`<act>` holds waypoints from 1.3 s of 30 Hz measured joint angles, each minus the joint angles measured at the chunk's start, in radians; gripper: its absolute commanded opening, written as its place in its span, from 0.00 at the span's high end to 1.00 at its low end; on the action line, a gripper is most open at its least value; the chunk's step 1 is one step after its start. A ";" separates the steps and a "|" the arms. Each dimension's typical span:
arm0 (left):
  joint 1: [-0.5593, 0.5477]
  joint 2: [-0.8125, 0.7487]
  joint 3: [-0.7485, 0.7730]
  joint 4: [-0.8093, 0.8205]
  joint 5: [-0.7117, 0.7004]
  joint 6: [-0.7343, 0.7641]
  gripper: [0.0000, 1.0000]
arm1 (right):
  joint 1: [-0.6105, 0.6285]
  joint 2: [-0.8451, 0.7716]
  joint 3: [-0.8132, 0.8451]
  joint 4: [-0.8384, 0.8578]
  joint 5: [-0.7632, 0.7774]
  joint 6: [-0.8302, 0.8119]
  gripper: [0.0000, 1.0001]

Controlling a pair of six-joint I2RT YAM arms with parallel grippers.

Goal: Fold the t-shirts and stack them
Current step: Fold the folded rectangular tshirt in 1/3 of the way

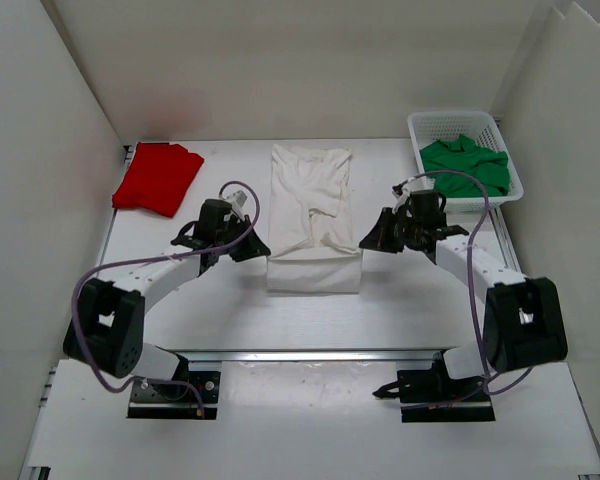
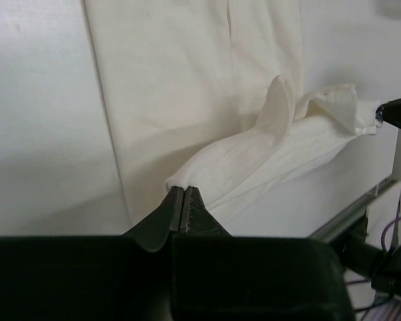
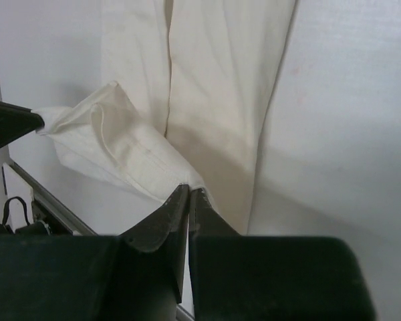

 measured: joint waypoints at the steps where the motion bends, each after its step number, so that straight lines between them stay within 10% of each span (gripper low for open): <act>1: 0.010 0.032 0.024 0.016 -0.006 0.000 1.00 | -0.006 0.043 0.035 0.011 0.000 -0.007 1.00; 15: 0.078 0.452 0.335 0.156 -0.043 -0.028 0.95 | -0.065 0.512 0.376 0.111 -0.034 -0.031 1.00; 20: 0.103 0.506 0.314 0.236 -0.032 -0.080 0.75 | -0.063 0.583 0.441 0.122 -0.034 -0.029 0.98; 27: 0.119 0.477 0.303 0.286 -0.045 -0.108 0.26 | -0.065 0.586 0.442 0.154 -0.016 -0.008 0.56; 29: 0.123 0.435 0.285 0.302 -0.053 -0.123 0.40 | -0.065 0.573 0.442 0.150 0.001 -0.012 0.55; 33: 0.091 0.258 0.154 0.359 -0.090 -0.138 0.66 | -0.038 0.468 0.421 0.118 0.083 -0.044 1.00; 39: -0.119 0.173 0.018 0.456 -0.108 -0.137 0.73 | 0.145 0.367 0.414 0.141 0.175 -0.098 1.00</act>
